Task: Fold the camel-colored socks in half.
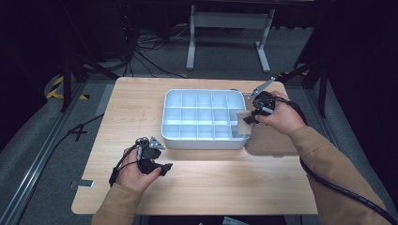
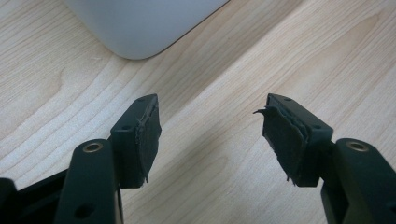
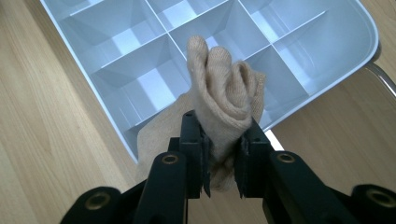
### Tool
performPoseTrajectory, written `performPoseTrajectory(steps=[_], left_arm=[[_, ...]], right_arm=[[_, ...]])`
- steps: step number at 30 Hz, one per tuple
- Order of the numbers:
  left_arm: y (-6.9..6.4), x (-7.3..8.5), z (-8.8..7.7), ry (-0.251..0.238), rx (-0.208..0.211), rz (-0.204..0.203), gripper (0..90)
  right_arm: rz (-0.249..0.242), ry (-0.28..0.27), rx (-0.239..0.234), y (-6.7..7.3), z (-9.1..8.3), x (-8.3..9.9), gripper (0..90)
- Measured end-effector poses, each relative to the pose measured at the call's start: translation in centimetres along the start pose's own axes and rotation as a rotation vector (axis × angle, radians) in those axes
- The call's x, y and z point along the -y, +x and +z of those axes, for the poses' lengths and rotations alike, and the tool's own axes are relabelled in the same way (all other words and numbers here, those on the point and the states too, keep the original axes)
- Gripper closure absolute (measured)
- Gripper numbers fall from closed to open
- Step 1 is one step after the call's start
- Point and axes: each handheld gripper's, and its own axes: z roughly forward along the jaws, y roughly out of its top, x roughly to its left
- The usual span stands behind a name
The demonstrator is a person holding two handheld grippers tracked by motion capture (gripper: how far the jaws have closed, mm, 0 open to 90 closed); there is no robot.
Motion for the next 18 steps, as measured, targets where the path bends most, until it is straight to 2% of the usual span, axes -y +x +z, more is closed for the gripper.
performPoseTrajectory(steps=[4,10,12,14,18], left_arm=[[0.0,0.0,0.1,0.006,-0.001,0.001,37.4],[0.1,-0.1,0.1,0.000,0.004,0.006,37.4],[0.0,-0.1,0.2,-0.004,0.008,-0.004,37.4],[0.1,-0.2,0.3,0.006,0.003,0.014,37.4],[0.1,-0.2,0.3,0.013,0.010,0.007,37.3]], right_arm=[[-0.037,0.013,0.000,0.2,0.6,-0.2,75.8],[-0.051,0.034,-0.008,0.3,1.5,-0.5,75.8],[-0.054,0.042,-0.011,0.3,1.9,-0.7,75.9],[-0.062,0.055,-0.010,0.4,2.2,-0.7,75.8],[-0.082,0.095,-0.002,0.6,3.1,-0.8,75.8]])
